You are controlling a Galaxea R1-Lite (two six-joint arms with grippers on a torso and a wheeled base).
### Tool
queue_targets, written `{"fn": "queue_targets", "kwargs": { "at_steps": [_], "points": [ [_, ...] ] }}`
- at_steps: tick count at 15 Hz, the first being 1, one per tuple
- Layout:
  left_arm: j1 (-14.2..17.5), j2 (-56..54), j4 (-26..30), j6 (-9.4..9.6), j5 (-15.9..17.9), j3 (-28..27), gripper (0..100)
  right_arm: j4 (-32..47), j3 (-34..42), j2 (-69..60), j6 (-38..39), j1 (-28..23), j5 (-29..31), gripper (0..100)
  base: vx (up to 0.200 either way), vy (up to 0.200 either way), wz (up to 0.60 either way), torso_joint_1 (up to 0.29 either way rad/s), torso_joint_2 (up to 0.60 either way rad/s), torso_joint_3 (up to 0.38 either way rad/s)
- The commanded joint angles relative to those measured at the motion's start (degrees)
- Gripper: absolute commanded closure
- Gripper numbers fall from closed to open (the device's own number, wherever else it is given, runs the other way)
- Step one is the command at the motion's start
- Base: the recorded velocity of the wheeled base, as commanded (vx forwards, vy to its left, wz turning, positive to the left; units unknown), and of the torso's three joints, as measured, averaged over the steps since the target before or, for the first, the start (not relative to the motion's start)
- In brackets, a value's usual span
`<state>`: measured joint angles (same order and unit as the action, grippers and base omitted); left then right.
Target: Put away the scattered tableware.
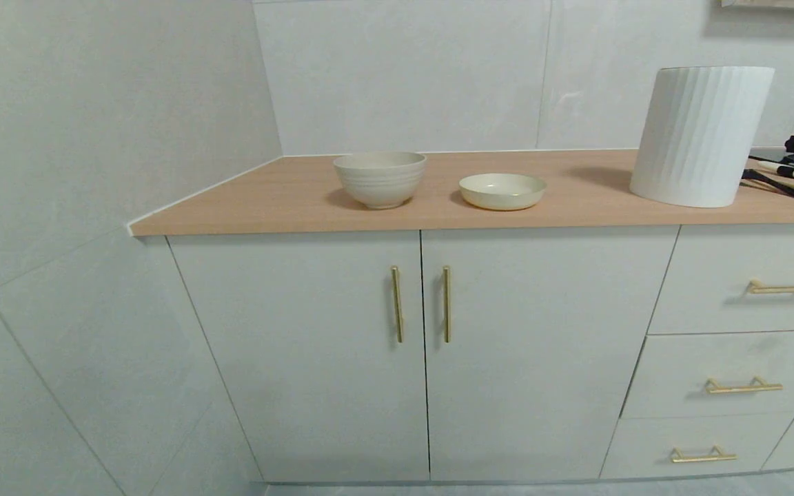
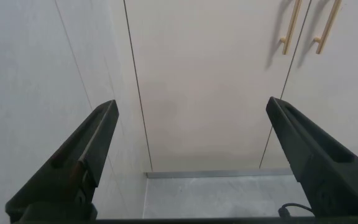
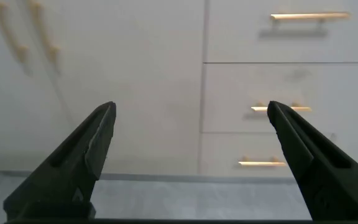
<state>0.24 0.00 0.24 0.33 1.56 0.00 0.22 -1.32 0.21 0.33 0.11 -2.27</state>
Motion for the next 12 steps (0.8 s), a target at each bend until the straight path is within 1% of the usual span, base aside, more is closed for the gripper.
{"fn": "queue_targets", "kwargs": {
  "at_steps": [1, 2, 3, 5, 6, 7, 8, 10, 11, 12],
  "points": [
    [0.0, 0.0, 0.0, 0.02, 0.0, -0.1, 0, 0.7, -6.9, 4.9, 0.5, 1.3, -6.5, 0, 0.0, 0.0, 0.0, 0.0, 0.0, 0.0],
    [0.0, 0.0, 0.0, 0.02, 0.0, 0.0, 0, 1.0, -7.1, 8.8, 0.5, 1.6, -9.4, 0, 0.0, 0.0, 0.0, 0.0, 0.0, 0.0],
    [0.0, 0.0, 0.0, 0.02, 0.0, 0.0, 0, 1.0, -7.1, 11.7, 0.3, 1.7, -10.8, 0, 0.0, 0.0, 0.0, 0.0, 0.0, 0.0],
    [0.0, 0.0, 0.0, 0.02, 0.0, 0.0, 0, 0.9, -10.3, 21.6, 0.5, 3.8, -21.6, 0, 0.0, 0.0, 0.0, 0.0, 0.0, 0.0],
    [0.0, 0.0, 0.0, 0.02, 0.0, -0.1, 0, 0.9, -13.1, 27.4, 0.5, 4.5, -23.9, 0, 0.0, 0.0, 0.0, 0.0, 0.0, 0.0],
    [0.0, 0.0, 0.0, 0.02, 0.0, 0.0, 0, 0.9, -15.8, 33.0, 0.5, 5.3, -24.7, 0, 0.0, 0.0, 0.0, 0.0, 0.0, 0.0],
    [0.0, 0.0, 0.0, 0.02, 0.0, 0.0, 0, 0.7, -20.2, 42.9, 0.6, 8.2, -25.6, 0, 0.0, 0.0, 0.0, 0.0, 0.0, 0.0],
    [0.0, 0.0, 0.0, 0.02, 0.0, 0.0, 0, -1.0, -28.4, 57.2, 1.7, 14.6, -25.8, 0, 0.0, 0.0, 0.0, 0.0, 0.0, 0.0],
    [0.0, 0.0, 0.0, 0.02, 0.0, 0.0, 0, -3.3, -31.9, 64.0, 2.9, 17.6, -26.0, 0, 0.0, 0.0, 0.0, 0.0, 0.0, 0.0],
    [0.0, 0.0, 0.0, 0.02, 0.0, 0.0, 0, -7.2, -34.9, 70.3, 3.6, 20.7, -26.0, 0, 0.0, 0.0, 0.0, 0.0, 0.0, 0.0]
  ]
}}
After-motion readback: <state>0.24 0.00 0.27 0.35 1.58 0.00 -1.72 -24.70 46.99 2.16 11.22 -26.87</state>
